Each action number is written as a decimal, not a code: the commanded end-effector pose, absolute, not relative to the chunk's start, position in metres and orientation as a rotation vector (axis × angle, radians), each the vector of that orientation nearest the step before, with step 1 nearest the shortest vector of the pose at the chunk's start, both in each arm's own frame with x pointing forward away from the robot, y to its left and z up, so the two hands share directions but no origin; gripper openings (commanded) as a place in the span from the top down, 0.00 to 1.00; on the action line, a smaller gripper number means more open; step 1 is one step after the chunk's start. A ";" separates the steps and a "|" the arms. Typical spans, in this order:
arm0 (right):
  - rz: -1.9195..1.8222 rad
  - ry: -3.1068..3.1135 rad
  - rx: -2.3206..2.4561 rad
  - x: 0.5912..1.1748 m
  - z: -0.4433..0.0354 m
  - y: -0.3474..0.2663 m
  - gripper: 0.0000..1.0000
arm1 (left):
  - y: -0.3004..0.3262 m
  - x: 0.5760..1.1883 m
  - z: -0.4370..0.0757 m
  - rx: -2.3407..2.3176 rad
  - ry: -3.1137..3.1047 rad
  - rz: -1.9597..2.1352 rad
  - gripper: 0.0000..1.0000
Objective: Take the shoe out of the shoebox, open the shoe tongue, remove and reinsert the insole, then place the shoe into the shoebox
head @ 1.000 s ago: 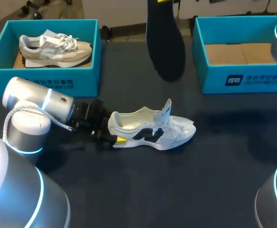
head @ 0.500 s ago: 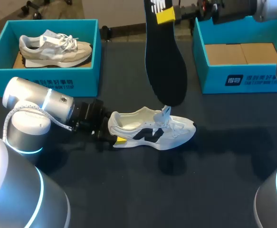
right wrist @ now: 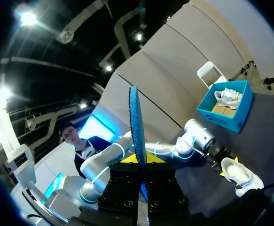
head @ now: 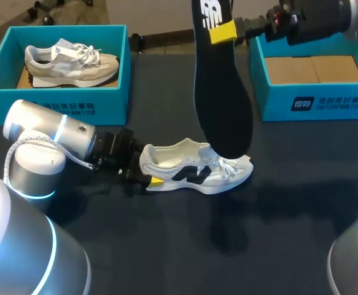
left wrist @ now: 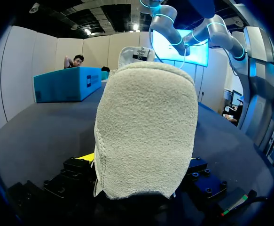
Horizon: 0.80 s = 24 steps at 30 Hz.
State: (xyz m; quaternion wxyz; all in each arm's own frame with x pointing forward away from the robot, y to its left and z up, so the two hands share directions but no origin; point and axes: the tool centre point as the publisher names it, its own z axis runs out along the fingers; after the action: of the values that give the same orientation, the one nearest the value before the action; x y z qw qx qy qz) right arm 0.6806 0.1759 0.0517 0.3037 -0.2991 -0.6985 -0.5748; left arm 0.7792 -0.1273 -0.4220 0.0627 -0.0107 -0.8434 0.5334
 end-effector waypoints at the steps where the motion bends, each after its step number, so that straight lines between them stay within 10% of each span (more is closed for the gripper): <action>1: -1.543 -1.840 -0.829 0.665 0.051 0.176 1.00 | -0.128 0.779 -0.426 -0.030 -2.552 1.610 1.00; 24: -1.612 -1.817 -0.903 0.636 0.057 0.190 1.00 | -0.128 0.779 -0.426 -0.030 -2.552 1.610 1.00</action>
State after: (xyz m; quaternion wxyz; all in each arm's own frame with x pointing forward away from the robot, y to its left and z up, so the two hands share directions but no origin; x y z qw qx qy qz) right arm 0.6370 0.1881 0.0606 0.2719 -0.3345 -0.6768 -0.5967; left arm 0.7792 -0.1273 -0.4221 0.0627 -0.0106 -0.8435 0.5334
